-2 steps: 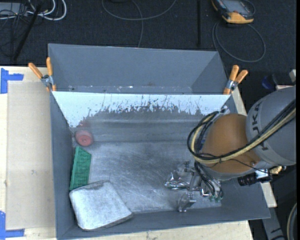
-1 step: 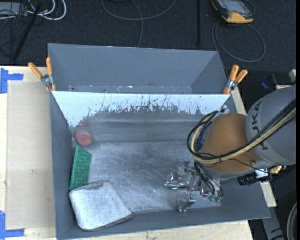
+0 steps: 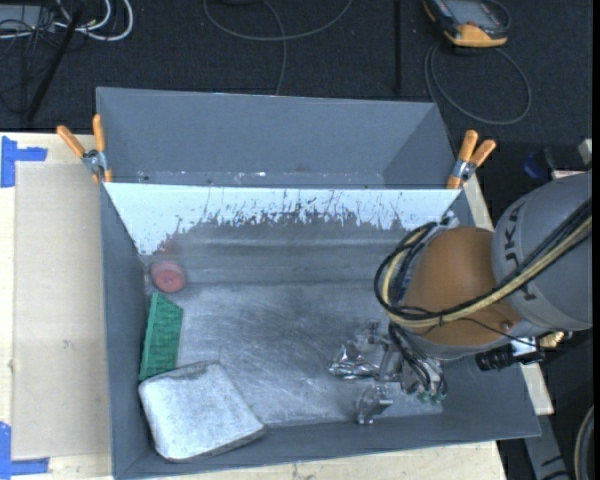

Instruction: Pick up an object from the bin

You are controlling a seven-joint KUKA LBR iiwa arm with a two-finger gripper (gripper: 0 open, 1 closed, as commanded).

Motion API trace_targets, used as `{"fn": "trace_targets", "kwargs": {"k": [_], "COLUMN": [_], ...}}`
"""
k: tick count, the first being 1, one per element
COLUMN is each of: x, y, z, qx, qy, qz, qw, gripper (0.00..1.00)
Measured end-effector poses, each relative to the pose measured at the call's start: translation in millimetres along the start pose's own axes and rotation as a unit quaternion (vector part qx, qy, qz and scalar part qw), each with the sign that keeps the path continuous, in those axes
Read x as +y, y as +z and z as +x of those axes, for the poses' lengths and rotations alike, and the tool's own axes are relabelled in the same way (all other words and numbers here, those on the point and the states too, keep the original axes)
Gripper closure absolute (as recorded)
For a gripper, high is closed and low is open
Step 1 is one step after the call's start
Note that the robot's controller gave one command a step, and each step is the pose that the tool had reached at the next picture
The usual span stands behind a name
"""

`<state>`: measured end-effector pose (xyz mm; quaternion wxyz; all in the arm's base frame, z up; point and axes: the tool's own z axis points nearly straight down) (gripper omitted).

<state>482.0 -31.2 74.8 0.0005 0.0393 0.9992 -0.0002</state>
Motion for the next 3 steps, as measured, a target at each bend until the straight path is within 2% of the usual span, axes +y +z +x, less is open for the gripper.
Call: {"fn": "trace_targets", "kwargs": {"k": [1,3], "x": [0,0], "y": [-2,-118], "z": [-2.4,-5.1], "qx": [-0.0037,-0.0023], "qy": [0.000,-0.004], "qz": [0.000,-0.001], "qw": [1.0000,1.0000], "gripper": [1.00,1.00]}}
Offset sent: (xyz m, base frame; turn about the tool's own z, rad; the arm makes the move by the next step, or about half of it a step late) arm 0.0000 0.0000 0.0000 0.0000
